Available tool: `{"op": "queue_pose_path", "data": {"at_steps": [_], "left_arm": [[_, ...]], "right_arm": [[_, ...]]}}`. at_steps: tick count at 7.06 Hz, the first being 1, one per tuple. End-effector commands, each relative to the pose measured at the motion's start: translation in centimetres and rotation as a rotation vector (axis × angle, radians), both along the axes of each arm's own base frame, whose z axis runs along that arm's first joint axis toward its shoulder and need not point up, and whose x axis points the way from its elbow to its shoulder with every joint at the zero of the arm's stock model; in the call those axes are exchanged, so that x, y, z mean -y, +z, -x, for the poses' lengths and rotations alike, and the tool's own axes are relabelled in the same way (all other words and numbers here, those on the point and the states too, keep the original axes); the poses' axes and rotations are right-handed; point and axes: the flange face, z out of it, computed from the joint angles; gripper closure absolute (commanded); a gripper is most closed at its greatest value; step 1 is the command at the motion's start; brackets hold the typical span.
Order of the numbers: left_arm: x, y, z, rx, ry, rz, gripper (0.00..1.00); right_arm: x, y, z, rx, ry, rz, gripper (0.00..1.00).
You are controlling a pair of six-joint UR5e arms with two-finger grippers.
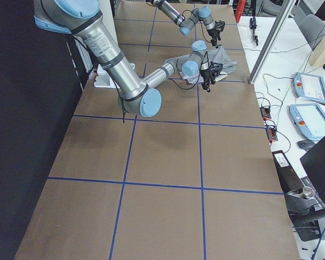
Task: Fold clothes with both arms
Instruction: 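Move the right gripper down onto the cream collar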
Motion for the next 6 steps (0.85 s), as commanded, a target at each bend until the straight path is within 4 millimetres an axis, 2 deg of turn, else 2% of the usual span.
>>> {"op": "queue_pose_path", "data": {"at_steps": [1,2,5,6], "left_arm": [[0.0,-0.3,0.0,-0.007,0.0,-0.001,0.0],[0.0,-0.3,0.0,-0.008,-0.001,0.0,0.0],[-0.2,-0.4,0.2,-0.013,-0.004,-0.001,0.0],[-0.2,-0.6,0.3,-0.016,-0.005,-0.005,0.0]], "right_arm": [[1.0,-2.2,7.3,0.025,0.108,0.005,0.45],[0.1,-3.2,8.7,0.036,0.104,0.008,0.48],[-1.0,-4.9,10.4,0.059,0.104,0.0,0.5],[-1.1,-4.8,10.8,0.078,0.114,0.0,0.51]]}}
